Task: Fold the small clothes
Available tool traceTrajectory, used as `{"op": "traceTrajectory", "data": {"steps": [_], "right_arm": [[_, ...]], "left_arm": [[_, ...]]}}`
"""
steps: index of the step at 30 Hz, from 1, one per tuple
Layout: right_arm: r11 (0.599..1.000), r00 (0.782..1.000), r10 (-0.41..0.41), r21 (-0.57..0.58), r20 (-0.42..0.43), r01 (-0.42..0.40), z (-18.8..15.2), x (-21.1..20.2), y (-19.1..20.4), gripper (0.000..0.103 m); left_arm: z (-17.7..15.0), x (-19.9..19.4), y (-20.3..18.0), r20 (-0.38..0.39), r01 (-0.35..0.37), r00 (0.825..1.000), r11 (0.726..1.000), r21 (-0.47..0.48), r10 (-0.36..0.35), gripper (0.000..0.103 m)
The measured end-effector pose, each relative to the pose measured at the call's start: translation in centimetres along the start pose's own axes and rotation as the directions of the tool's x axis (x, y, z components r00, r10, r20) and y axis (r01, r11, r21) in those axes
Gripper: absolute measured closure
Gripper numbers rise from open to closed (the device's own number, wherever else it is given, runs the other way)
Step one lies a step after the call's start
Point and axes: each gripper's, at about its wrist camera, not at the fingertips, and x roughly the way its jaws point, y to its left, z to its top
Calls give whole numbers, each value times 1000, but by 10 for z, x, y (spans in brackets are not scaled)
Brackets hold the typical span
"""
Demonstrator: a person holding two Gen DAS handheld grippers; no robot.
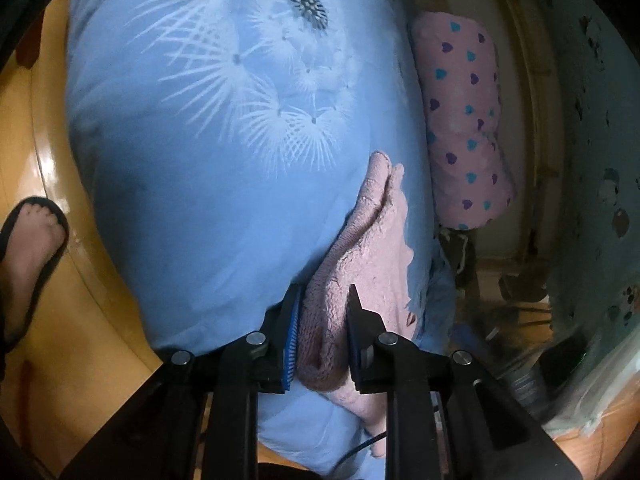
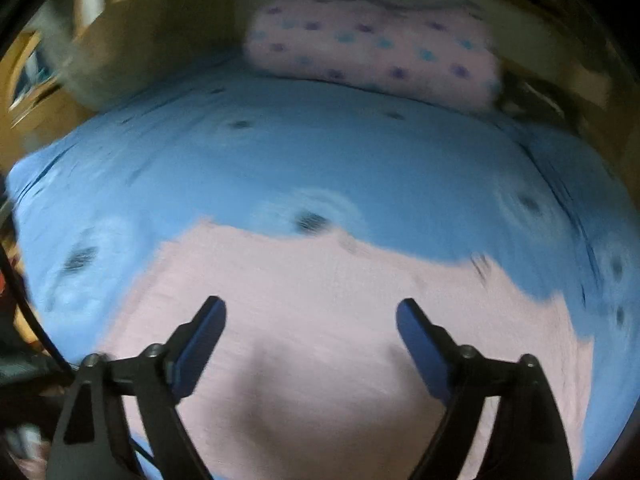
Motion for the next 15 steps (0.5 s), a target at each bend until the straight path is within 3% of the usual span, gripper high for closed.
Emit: {"op": "traceTrajectory", "data": {"steps": [2,4,6,9,13,15], "right_arm": [[994,988,107,17,-113,-106,24,21,25,10],[990,959,134,68,-251,-121,43,56,49,10],[998,937,61,31,-345,-54,56,90,77,10],[998,911,-35,-54,-411,14,57,119,112,10],[972,887,-143,-232,-438,42,48,143,161,11],[967,881,-175,-243,-440,71,45,151,168,12]], "left_arm": [[-1,-1,-1,6,-2,1000,1000,18,2,101],[-1,-1,-2,7,-1,1000,1000,20,1,101],[-2,0,-3,10,-9,1000,1000,28,9,101],[-6,1,-10,22,-37,999,997,65,36,101],[-6,2,-12,23,-50,999,996,75,48,101],[-5,3,-12,23,-49,999,996,70,47,102]]}}
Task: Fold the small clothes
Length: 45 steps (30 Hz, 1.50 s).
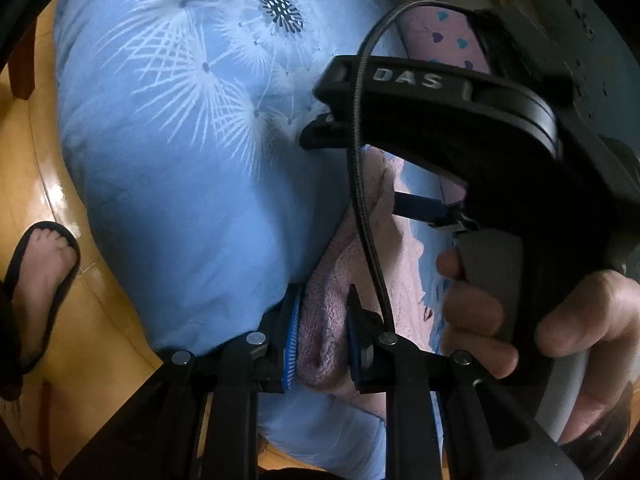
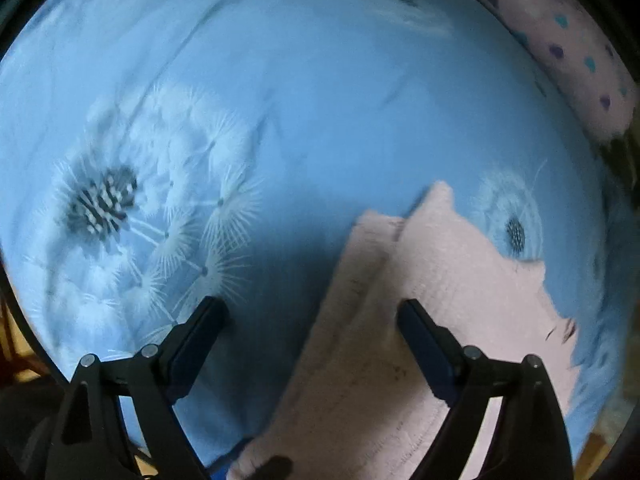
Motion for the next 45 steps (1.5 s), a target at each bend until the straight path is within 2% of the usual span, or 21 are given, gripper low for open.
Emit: {"op": "traceTrajectory", "data": {"steps": [2,3,4,5,6,11,16,19,23,25,29,31,34,37,41,42,45], "right_arm": [[1000,1000,12,14,11,-12,1,-3,0,25],[999,1000,-10,33,20,9,2,-6,-4,47],[998,999,-46,46,20,45,4,-9,-5,76],[996,998,-64,61,11,63,5,-9,-11,85],[996,999,-35,78,9,34,6,-9,-18,86],[981,992,101,157,73,-112,-2,-19,-54,89],[963,963,197,147,182,-225,-16,-40,-89,89],[950,939,239,140,247,-279,-27,-56,-109,89],[929,917,276,165,287,-331,-44,-62,-148,89],[916,906,293,183,305,-357,-56,-67,-166,89],[896,881,316,196,351,-399,-70,-69,-188,89],[859,843,363,207,398,-468,-80,-72,-204,89],[830,811,393,214,433,-516,-89,-75,-225,89],[815,788,399,213,468,-539,-99,-78,-244,89],[783,762,406,237,505,-574,-117,-78,-270,89],[785,762,403,236,507,-572,-121,-78,-274,89],[808,782,370,242,501,-537,-138,-78,-291,89]], "left_arm": [[1,0,-1,-13,4,1000,1000,3,-4,103],[0,0,-4,-14,-4,1000,1000,21,4,103],[0,0,-7,-13,-11,1000,999,42,11,103],[0,1,-11,-8,-18,1000,998,64,18,103],[-1,3,-13,-2,-27,1000,996,83,27,103],[-4,5,-29,17,-61,998,981,183,59,103],[-13,5,-54,40,-67,998,955,289,58,103],[-25,6,-77,80,-87,995,913,399,60,103],[-45,13,-107,95,-90,994,835,542,46,103],[-57,18,-121,96,-87,995,799,595,36,103],[-73,29,-141,80,-80,996,747,660,37,103],[-82,35,-152,75,-80,996,716,693,39,103],[-91,46,-169,73,-72,997,674,735,27,103],[-96,54,-183,68,-65,997,648,759,20,103],[-102,57,-191,44,-46,999,635,771,18,103],[-105,60,-194,39,-42,999,629,776,18,103],[-118,71,-199,18,-24,1000,601,799,16,103]]}}
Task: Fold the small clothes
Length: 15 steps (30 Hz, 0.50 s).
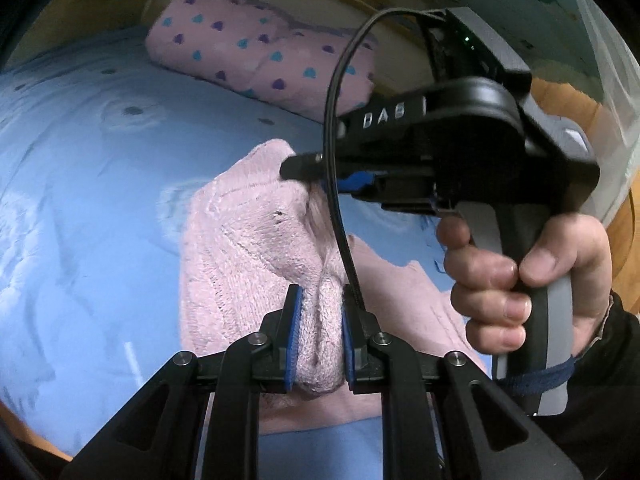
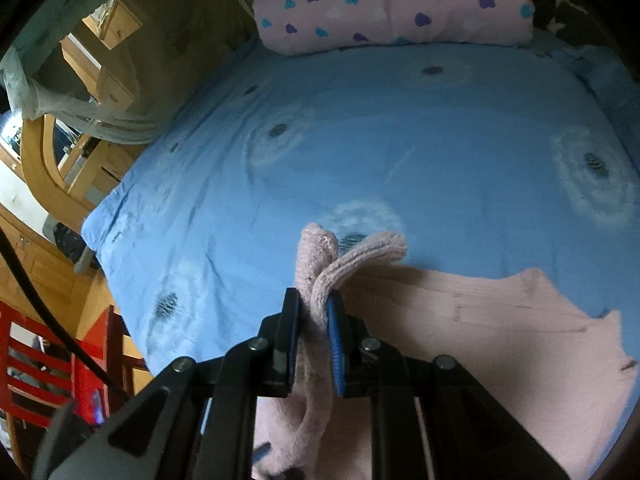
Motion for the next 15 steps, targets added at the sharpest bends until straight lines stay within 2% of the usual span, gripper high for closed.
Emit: {"op": "traceTrajectory", "data": {"steps": [5,9,11,15], "right_arm": [[1000,1000,-1,22,25,0,-10,-23,-33,89],[997,996,35,65,80,-40,-21,-38,-64,89],[997,997,37,70,66,-42,-24,-42,-70,89],[998,994,50,39,101,-54,-26,-56,-76,89]], "left_arm": [[-7,19,-24,-21,20,1000,995,94,-18,103],[-9,29,-42,-63,87,995,992,96,-81,103],[-10,35,-49,-73,90,994,988,123,-81,103],[-6,47,-64,-79,94,993,984,148,-83,103]]}}
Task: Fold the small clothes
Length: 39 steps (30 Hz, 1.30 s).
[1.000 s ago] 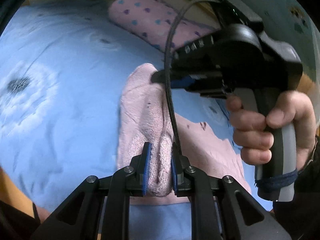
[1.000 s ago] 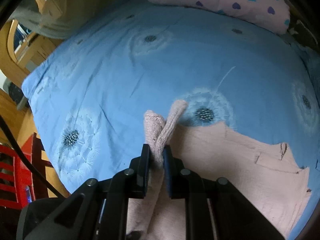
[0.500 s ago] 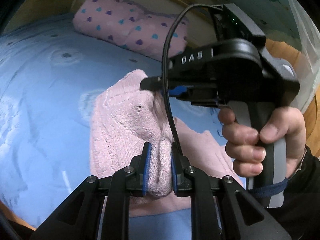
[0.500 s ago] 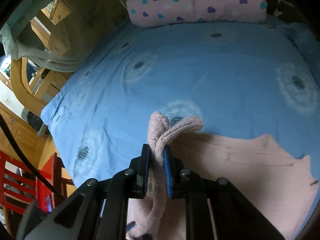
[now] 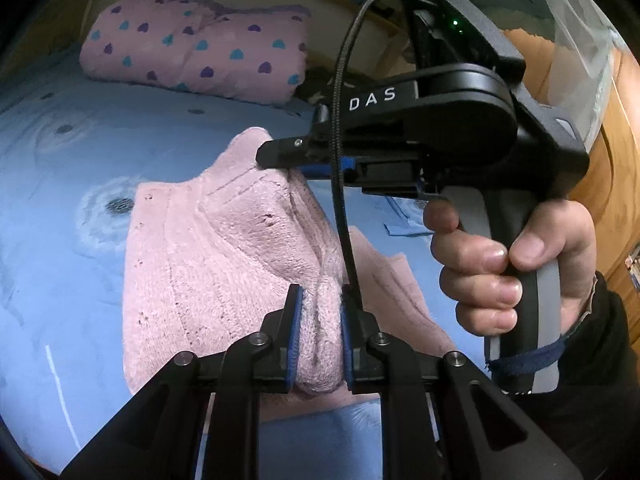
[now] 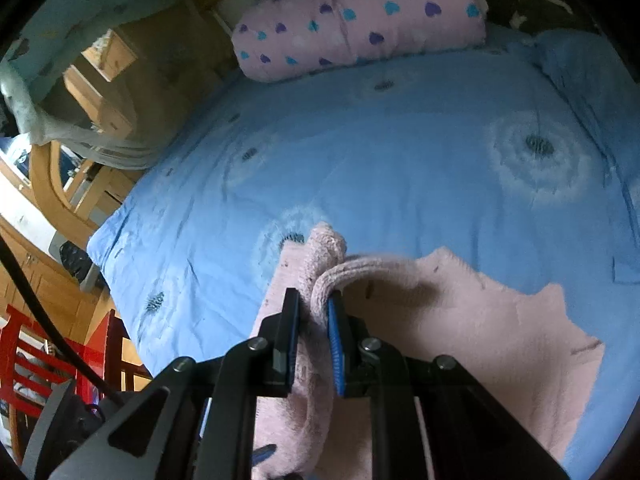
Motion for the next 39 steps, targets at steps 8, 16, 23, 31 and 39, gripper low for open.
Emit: {"op": "traceTrajectory", "data": {"steps": [8,16,23,31,39], "right_arm": [[996,998,-65,55,6,65,-11,-22,-47,89],[991,997,-82,105,16,79,-24,-52,-98,89],[985,992,-125,119,14,122,-36,-66,-122,89],[980,987,-161,125,18,158,-48,-82,-137,89],[966,964,-256,-16,73,258,-50,-95,-109,89]], "left_arm": [[1,25,-31,-32,31,999,997,66,-29,103],[0,43,-68,-78,65,995,990,128,-55,103],[-3,71,-91,-135,85,989,981,177,-62,103],[-6,94,-102,-166,104,984,967,233,-66,103],[-13,119,-108,-195,97,980,957,272,-43,103]]}}
